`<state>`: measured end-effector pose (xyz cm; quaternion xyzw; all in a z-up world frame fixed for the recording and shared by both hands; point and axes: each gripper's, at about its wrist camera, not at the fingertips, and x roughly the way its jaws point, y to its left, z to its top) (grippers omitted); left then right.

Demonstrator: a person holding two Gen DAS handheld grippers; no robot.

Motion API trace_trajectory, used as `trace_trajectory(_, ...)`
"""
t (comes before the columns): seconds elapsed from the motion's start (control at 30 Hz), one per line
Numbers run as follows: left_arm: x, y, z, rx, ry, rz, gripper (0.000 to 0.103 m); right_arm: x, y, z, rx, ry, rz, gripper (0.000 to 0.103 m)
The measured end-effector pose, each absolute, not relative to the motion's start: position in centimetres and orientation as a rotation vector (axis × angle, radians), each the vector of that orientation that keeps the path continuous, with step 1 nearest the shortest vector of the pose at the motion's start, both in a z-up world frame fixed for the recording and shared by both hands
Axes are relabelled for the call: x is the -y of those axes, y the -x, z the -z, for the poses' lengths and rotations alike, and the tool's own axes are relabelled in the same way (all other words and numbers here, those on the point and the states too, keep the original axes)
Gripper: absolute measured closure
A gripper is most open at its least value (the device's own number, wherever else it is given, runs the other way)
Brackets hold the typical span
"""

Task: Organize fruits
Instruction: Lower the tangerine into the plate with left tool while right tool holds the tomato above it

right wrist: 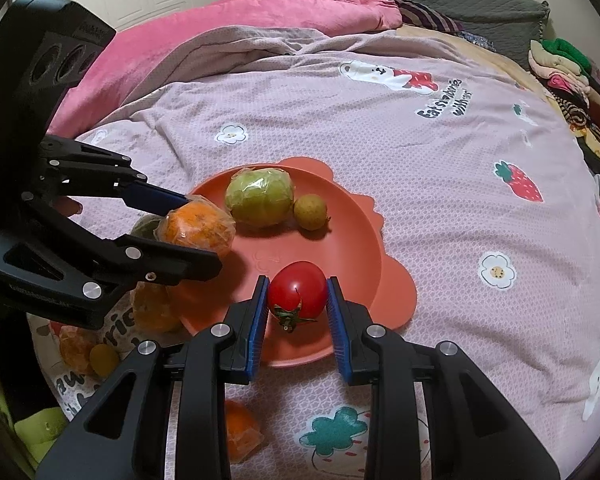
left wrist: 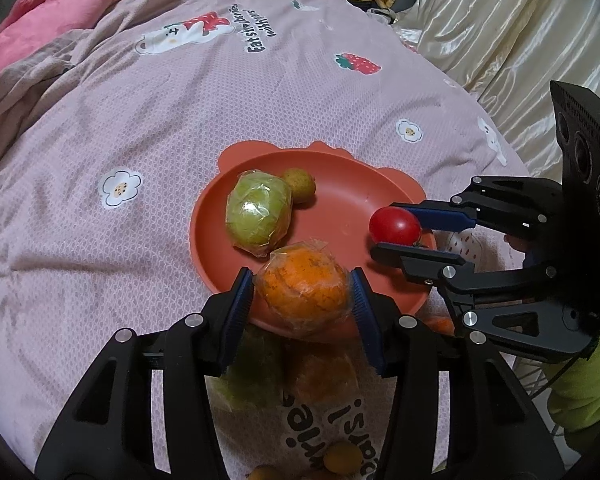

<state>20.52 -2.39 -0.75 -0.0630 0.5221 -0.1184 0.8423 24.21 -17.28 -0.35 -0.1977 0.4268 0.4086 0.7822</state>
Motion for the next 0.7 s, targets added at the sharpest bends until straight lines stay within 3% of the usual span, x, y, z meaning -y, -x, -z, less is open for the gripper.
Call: trace_trajectory(0.7, 2.31, -20.46, 0.64, -1.102, 0.137, 0.248, 0.061, 16.97, -24.31, 0.53, -0.933, 0.451, -0.875, 0.075)
